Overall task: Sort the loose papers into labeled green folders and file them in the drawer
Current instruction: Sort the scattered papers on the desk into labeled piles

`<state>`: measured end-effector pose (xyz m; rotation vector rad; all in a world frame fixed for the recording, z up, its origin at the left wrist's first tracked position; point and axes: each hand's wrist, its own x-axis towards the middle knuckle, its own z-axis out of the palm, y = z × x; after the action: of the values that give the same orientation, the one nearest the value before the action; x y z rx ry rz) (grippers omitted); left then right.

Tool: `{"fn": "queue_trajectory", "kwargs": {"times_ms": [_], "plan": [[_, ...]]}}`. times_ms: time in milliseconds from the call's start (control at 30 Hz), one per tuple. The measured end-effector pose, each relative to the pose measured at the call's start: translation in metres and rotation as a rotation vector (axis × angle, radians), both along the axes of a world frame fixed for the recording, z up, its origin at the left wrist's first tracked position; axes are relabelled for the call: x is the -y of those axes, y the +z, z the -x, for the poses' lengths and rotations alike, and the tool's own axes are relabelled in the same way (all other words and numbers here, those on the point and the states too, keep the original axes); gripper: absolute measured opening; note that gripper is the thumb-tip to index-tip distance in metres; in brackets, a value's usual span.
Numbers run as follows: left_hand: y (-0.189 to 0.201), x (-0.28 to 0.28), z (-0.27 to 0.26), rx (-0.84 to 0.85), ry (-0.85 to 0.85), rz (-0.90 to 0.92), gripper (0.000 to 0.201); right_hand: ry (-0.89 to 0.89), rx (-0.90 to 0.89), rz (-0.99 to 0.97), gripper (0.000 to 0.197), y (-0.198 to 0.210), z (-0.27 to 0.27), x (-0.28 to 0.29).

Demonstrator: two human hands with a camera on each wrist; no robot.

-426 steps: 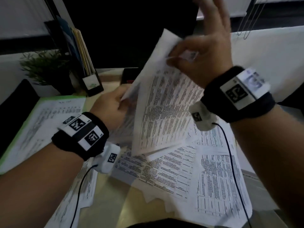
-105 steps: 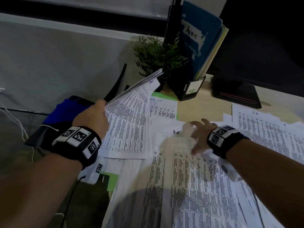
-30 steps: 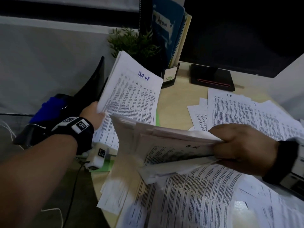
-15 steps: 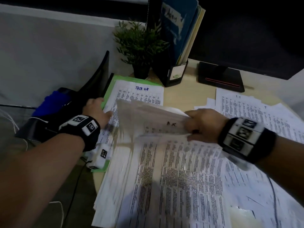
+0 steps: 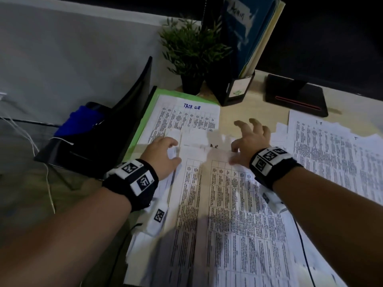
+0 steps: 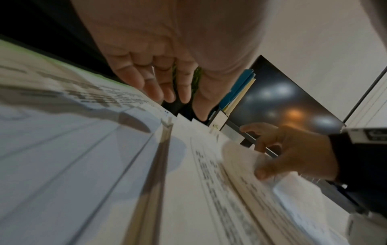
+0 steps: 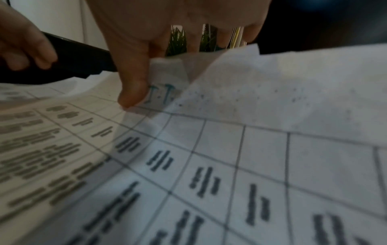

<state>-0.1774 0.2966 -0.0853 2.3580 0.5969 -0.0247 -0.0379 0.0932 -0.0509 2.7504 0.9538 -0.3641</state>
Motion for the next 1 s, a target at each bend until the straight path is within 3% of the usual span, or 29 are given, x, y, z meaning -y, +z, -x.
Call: {"fn": "queue_trajectory", "kwargs": {"times_ms": [100,167,233,300,467,733,833,1000], "plan": [[-0.008,0.006,0.006,-0.113,-0.032,0.014,0.048,-0.018,-0.020,-0.010,0.029,-0.001,0.003,0.002],[-0.012,0.009,0.010,-0.224,-0.087,-0.008,0.061,-0.131,-0.203,-0.042,0.035,-0.002,0.002,0.006],[-0.014,0.012,0.012,-0.283,-0.160,-0.085,0.070,-0.263,-0.355,-0.125,0.028,-0.004,-0.002,0.013],[-0.014,0.014,0.013,-0.295,-0.188,-0.142,0.072,-0.368,-0.380,-0.202,0.018,-0.003,-0.007,0.021],[-0.014,0.016,0.013,-0.305,-0.162,-0.125,0.072,-0.429,-0.423,-0.162,0.031,-0.003,-0.007,0.037],[-0.013,0.005,0.014,-0.351,-0.138,-0.008,0.084,-0.218,-0.313,-0.074,0.039,-0.013,0.004,0.034],[-0.014,0.009,0.009,-0.399,-0.163,-0.138,0.090,-0.275,-0.304,-0.162,0.047,-0.023,0.009,0.038],[-0.013,0.020,-0.004,-0.485,-0.151,-0.319,0.066,-0.446,-0.056,-0.381,0.044,-0.020,0.013,0.088]]}}
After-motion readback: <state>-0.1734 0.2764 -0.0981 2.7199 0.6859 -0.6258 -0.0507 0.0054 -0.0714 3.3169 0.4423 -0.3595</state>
